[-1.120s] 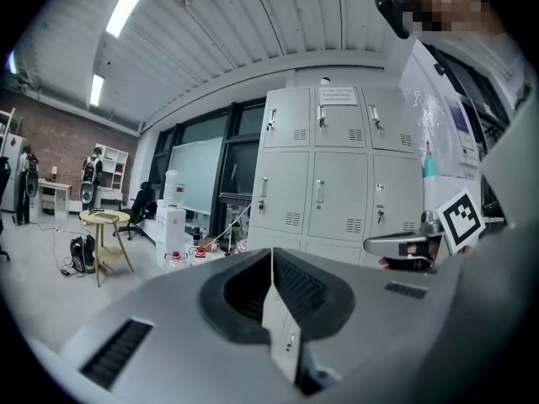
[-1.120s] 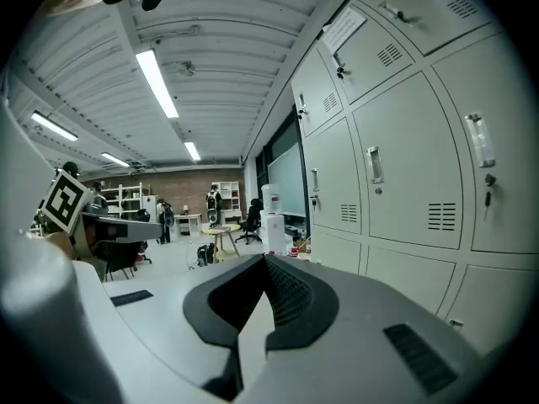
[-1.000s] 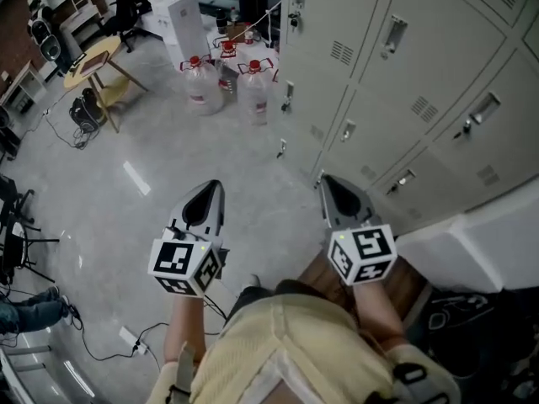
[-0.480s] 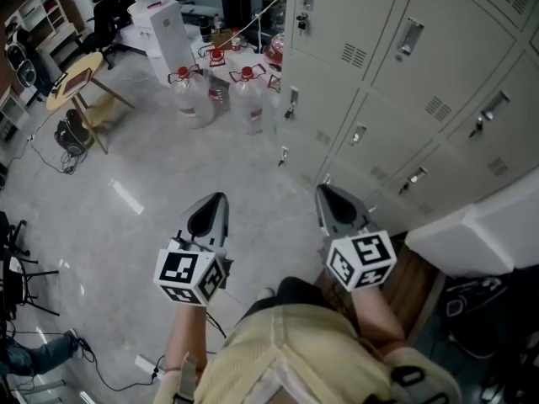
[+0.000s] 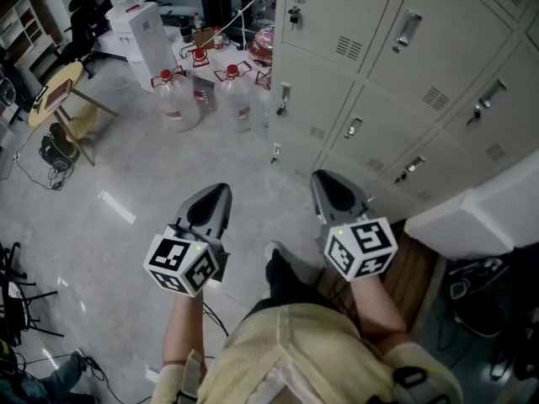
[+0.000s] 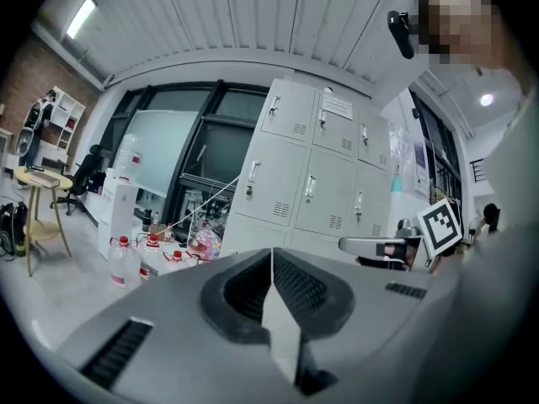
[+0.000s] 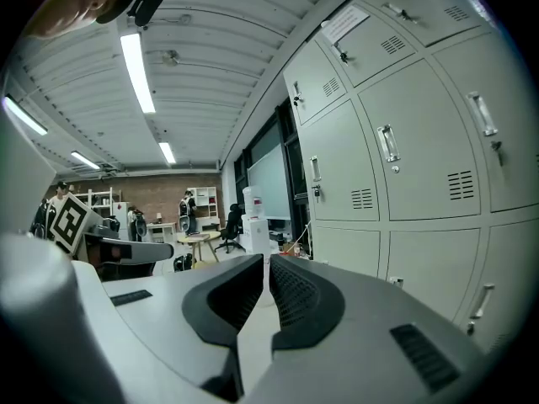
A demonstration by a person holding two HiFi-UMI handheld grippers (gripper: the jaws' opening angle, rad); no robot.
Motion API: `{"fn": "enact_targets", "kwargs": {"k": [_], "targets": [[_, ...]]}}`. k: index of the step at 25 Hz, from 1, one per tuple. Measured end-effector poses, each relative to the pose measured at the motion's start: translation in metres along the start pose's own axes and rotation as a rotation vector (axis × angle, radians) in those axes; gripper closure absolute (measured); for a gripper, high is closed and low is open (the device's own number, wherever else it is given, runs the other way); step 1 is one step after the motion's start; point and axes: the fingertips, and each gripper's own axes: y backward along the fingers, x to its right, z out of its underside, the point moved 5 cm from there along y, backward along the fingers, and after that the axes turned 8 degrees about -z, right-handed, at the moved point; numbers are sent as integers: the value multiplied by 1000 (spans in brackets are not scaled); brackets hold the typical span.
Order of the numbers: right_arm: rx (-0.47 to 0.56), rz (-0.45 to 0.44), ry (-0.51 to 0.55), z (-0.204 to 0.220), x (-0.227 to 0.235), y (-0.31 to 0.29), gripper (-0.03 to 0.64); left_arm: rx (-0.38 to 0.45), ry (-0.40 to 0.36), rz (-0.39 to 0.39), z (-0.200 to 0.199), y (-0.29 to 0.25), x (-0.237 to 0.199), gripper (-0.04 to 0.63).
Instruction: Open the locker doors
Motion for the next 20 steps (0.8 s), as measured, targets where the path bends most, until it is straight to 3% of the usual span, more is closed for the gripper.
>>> {"fn": "enact_targets", "kwargs": {"k": [7,10,20], "targets": [[55,27,-14,-15,38,-36,609,-29,-93,24,-17,-61,-9,584],[51,14,-26,-19,51,-64,566,-29,-120,15,-28,-81,-21,584],[47,14,-11,-49,92,-163,517,-39,-117,-45,-57,-141,-85,584]]}}
